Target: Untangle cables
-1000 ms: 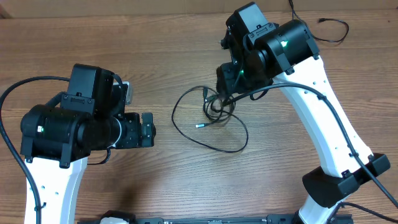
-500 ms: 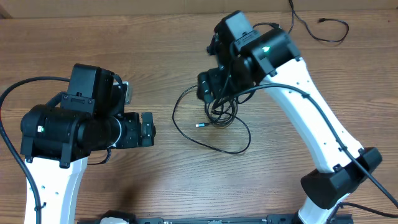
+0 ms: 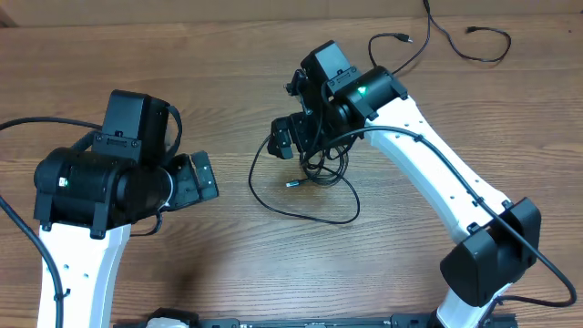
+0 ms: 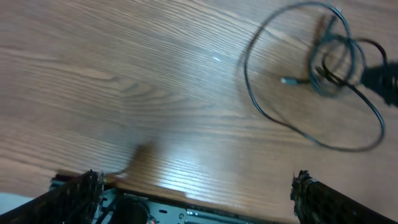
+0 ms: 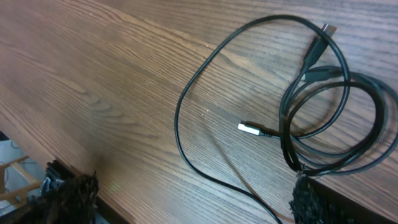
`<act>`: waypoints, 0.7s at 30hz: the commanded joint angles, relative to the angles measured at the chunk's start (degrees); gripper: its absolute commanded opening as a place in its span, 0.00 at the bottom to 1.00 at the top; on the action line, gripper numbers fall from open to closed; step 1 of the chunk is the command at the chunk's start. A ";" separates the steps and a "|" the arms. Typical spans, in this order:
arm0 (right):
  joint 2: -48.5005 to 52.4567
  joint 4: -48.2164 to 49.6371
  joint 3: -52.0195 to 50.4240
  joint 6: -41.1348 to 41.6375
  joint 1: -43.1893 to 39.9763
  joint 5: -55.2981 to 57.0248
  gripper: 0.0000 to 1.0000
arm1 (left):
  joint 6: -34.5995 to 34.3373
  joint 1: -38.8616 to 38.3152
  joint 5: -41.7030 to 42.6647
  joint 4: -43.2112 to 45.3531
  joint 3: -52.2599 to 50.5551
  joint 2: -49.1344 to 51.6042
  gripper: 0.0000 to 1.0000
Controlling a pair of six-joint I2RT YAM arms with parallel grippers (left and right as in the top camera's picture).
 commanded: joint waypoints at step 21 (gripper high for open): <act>-0.04 16.90 -14.53 11.58 1.49 -0.52 0.96 | -5.49 18.43 -4.72 -0.83 0.50 0.20 1.00</act>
